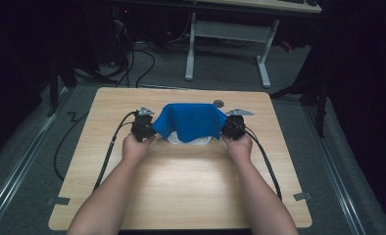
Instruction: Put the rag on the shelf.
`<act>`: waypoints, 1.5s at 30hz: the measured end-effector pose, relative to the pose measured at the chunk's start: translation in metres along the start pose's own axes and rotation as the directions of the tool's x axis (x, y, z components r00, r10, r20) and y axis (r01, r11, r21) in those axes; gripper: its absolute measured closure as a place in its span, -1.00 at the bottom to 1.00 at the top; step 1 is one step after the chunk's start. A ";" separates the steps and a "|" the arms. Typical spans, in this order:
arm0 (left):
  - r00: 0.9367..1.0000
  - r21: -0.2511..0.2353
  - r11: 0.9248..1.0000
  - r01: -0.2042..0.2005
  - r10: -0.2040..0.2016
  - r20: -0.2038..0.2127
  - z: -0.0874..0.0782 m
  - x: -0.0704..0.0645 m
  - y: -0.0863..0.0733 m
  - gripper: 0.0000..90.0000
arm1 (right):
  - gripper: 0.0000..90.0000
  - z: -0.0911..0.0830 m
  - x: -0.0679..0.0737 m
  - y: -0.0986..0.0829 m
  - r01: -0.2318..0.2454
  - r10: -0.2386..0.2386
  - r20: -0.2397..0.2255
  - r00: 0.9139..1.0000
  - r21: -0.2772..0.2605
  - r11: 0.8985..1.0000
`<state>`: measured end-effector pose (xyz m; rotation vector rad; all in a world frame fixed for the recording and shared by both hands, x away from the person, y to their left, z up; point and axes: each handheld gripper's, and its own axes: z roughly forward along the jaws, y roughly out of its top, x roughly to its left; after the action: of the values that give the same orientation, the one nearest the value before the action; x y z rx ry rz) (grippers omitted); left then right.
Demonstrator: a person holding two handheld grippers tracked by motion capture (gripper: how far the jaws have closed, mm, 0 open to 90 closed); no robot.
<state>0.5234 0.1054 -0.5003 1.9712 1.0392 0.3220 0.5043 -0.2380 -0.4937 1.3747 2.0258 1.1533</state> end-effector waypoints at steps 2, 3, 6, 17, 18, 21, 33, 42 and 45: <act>1.000 -0.013 1.000 0.007 -0.007 -0.002 -0.002 0.000 0.000 0.83 | 0.95 -0.001 0.000 0.001 -0.005 0.005 0.000 1.000 -0.004 1.000; 1.000 -0.015 1.000 0.009 -0.009 0.001 -0.002 0.000 0.000 0.81 | 0.94 -0.002 0.000 0.001 -0.008 0.008 0.001 1.000 -0.008 1.000; 1.000 -0.020 1.000 0.002 -0.002 -0.002 -0.004 -0.001 0.001 0.71 | 0.88 -0.006 -0.001 0.004 -0.017 0.017 0.003 1.000 -0.018 1.000; 0.999 -0.083 0.996 -0.020 0.015 -0.052 -0.023 -0.001 0.006 0.34 | 0.57 -0.021 -0.006 0.016 -0.023 0.026 0.033 0.999 -0.064 0.998; 0.998 -0.085 0.996 -0.021 0.016 -0.053 -0.025 0.000 0.007 0.32 | 0.55 -0.022 -0.006 0.017 -0.018 0.021 0.036 0.999 -0.068 0.998; 0.998 -0.102 0.995 -0.014 0.008 -0.059 -0.030 0.002 0.008 0.29 | 0.53 -0.028 -0.008 0.020 -0.013 0.016 0.042 0.999 -0.072 0.997; 0.997 -0.130 0.991 -0.006 -0.004 -0.083 -0.049 0.007 0.013 0.26 | 0.44 -0.043 -0.013 0.023 -0.004 0.010 0.066 0.998 -0.080 0.997; 0.995 -0.142 0.990 -0.013 0.000 -0.096 -0.062 0.007 0.010 0.25 | 0.40 -0.052 -0.010 0.022 0.012 -0.005 0.085 0.996 -0.085 0.996; 0.996 -0.147 0.989 -0.004 -0.009 -0.094 -0.067 0.007 0.004 0.25 | 0.38 -0.060 -0.007 0.018 0.010 0.000 0.089 0.996 -0.116 0.993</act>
<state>0.4923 0.1480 -0.4586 1.8369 1.0470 0.4811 0.4736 -0.2652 -0.4459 1.3386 1.8687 1.1679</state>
